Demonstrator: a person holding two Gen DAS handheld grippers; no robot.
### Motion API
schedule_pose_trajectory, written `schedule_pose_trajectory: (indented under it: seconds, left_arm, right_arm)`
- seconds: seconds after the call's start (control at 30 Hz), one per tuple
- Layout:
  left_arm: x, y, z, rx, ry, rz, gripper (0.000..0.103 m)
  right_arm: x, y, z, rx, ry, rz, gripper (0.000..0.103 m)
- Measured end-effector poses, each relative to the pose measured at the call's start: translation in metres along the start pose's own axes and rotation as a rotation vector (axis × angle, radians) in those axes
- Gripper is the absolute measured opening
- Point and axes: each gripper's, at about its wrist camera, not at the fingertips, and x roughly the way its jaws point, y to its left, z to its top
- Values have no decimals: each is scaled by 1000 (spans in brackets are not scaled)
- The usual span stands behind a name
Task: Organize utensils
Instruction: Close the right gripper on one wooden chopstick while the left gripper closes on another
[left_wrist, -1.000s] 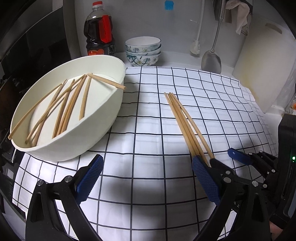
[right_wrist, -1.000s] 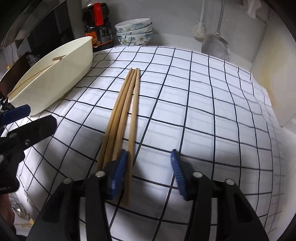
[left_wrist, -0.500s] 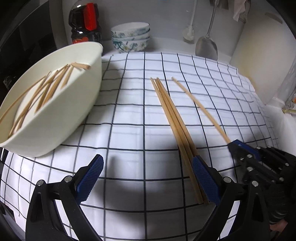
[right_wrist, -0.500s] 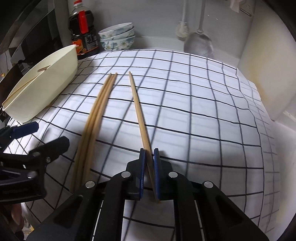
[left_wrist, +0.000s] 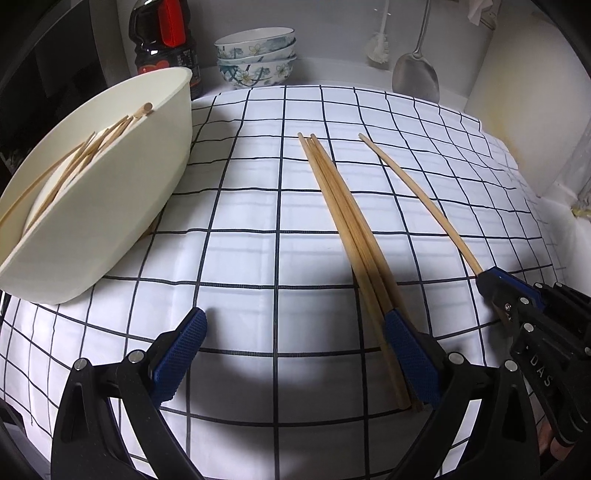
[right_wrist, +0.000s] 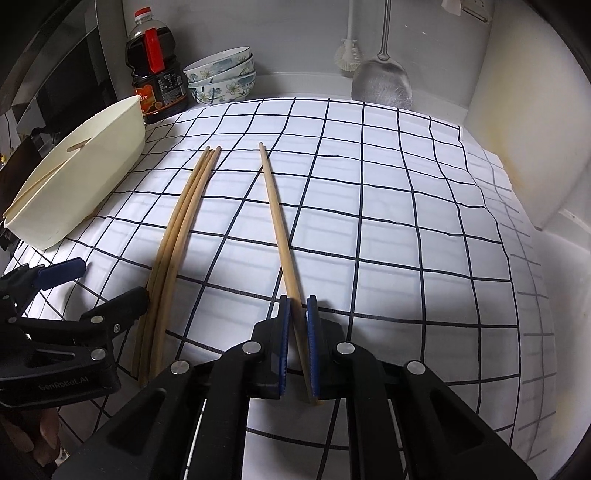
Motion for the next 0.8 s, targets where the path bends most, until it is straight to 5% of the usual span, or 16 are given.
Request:
schedule_pose_trajectory:
  seconds: [0.23,0.5,0.63,0.73,0.8]
  left_arm:
    - [4,0,-3,15,26,34,97]
    - [9,3,8,10,22,37,93]
    - [6,-2,14,30,5,24,67]
    - [4,-4,17,43,-1,11,38]
    - [3,-6,18,50,-1,3,19]
  right_arm:
    - [1,-1,1,3,2,1,9]
    - [10,4,12,-33,6,6,29]
    - [17,7,22,-59,4,12,29]
    - [19,10,25,-72,5,18,7]
    - [20,12,26,-82,11,8,7]
